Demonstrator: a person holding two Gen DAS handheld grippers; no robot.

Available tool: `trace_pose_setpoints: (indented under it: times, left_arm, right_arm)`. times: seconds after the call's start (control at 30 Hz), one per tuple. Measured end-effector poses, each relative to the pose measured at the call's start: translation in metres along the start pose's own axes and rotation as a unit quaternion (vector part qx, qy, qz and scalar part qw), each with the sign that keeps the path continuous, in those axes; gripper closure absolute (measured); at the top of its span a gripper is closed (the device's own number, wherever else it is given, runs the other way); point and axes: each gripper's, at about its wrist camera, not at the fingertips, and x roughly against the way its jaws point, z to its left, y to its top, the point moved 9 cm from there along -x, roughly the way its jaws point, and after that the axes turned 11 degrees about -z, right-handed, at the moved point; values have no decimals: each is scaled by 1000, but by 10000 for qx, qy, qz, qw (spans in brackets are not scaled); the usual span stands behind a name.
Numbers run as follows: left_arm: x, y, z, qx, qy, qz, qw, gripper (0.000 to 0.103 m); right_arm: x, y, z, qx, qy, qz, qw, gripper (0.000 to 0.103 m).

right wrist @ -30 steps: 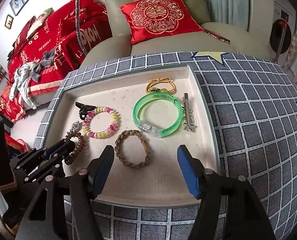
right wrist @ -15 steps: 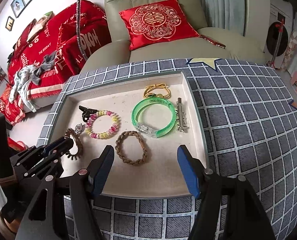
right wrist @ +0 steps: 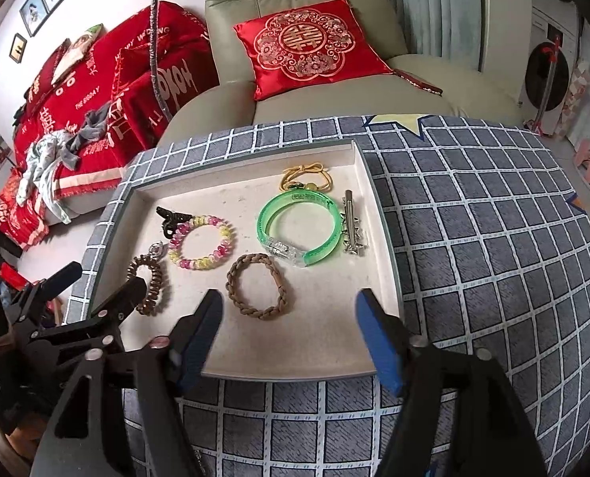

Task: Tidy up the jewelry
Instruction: 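Withdraw both tools from the tray toward the last loose items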

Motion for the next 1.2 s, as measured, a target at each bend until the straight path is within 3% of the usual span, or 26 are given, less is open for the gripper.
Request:
trace_pose_setpoints:
  times: [0.17, 0.57, 0.87, 1.07, 1.2]
  left_arm:
    - [9, -2, 0, -46, 38, -24, 10000, 0]
    - [33, -13, -1, -29, 29, -1, 10000, 0]
    - [54, -23, -3, 28, -99, 37, 9999, 0]
    - [76, -43, -9, 6, -270, 31, 9996, 0]
    - [87, -68, -21, -94, -634, 246, 9976, 0]
  right_arm:
    - [9, 0, 2, -51, 109, -104, 9999, 17]
    - [31, -8, 10, -275, 394, -322, 9983, 15]
    - [45, -23, 14, 51, 245, -54, 9997, 15]
    - [58, -52, 9, 37, 322, 135, 9994, 15]
    - [69, -79, 0, 80, 305, 298, 9991, 15]
